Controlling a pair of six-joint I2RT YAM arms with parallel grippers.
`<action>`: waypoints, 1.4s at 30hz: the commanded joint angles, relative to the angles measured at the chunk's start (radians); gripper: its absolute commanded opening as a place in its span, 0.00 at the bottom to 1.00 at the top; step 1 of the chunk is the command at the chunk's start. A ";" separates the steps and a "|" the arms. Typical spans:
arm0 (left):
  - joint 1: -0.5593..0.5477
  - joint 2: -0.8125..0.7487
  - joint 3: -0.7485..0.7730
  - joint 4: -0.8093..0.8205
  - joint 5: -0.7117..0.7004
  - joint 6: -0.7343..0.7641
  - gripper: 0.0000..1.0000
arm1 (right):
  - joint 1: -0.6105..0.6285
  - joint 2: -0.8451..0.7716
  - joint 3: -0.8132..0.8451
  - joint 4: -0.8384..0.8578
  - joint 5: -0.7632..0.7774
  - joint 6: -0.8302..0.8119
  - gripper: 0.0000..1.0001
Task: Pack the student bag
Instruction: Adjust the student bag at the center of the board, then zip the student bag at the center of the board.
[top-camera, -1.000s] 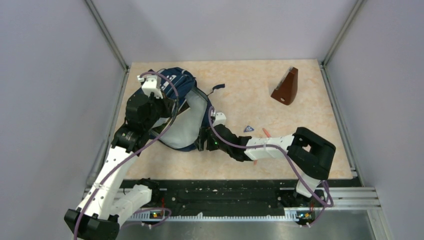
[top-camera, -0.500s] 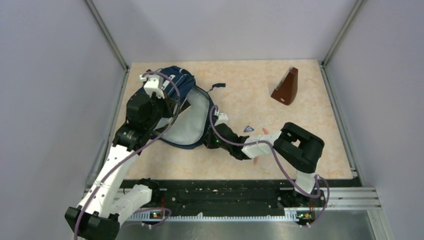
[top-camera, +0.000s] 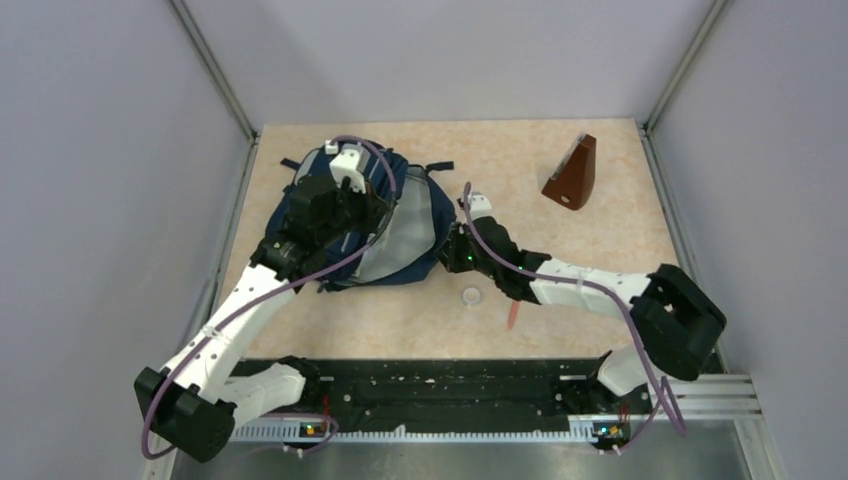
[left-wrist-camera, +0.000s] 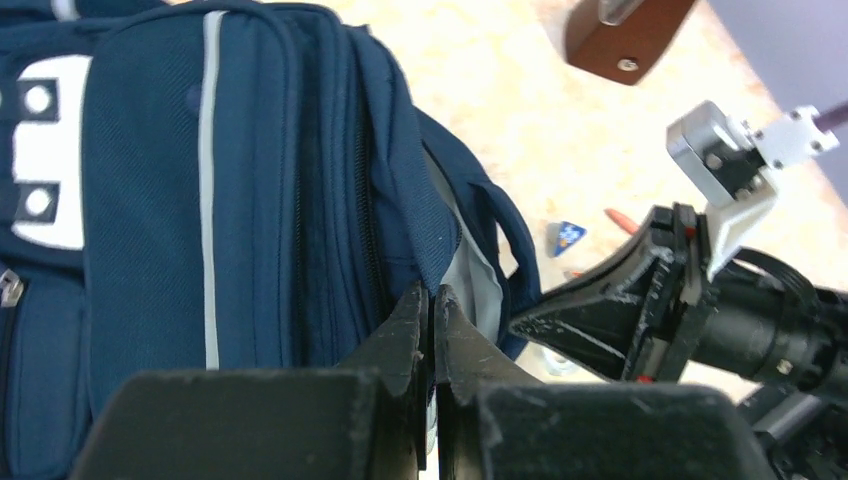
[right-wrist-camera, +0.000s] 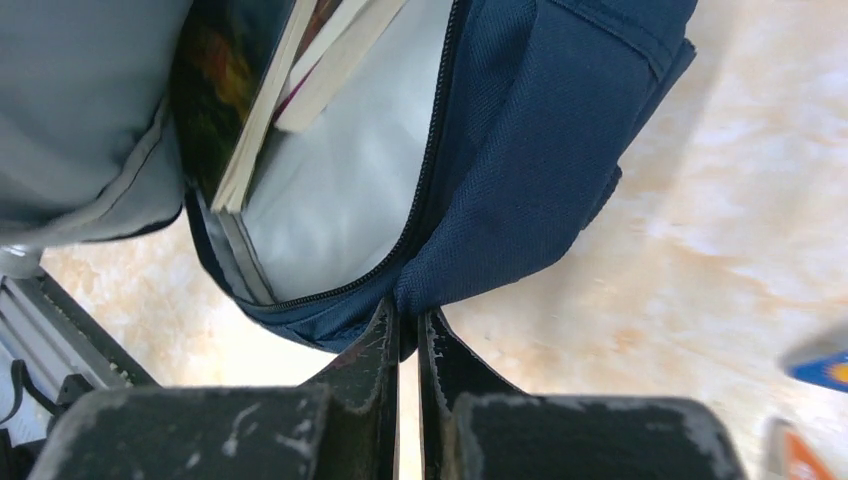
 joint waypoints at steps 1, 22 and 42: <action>-0.092 0.041 0.112 0.038 -0.001 -0.055 0.00 | -0.096 -0.121 0.009 -0.121 0.002 -0.129 0.00; -0.335 0.114 0.001 0.281 -0.105 -0.006 0.79 | -0.372 -0.139 -0.078 -0.081 -0.243 -0.150 0.00; -0.336 -0.462 -0.597 -0.152 -0.392 -0.569 0.87 | -0.398 -0.098 -0.076 -0.073 -0.302 -0.141 0.00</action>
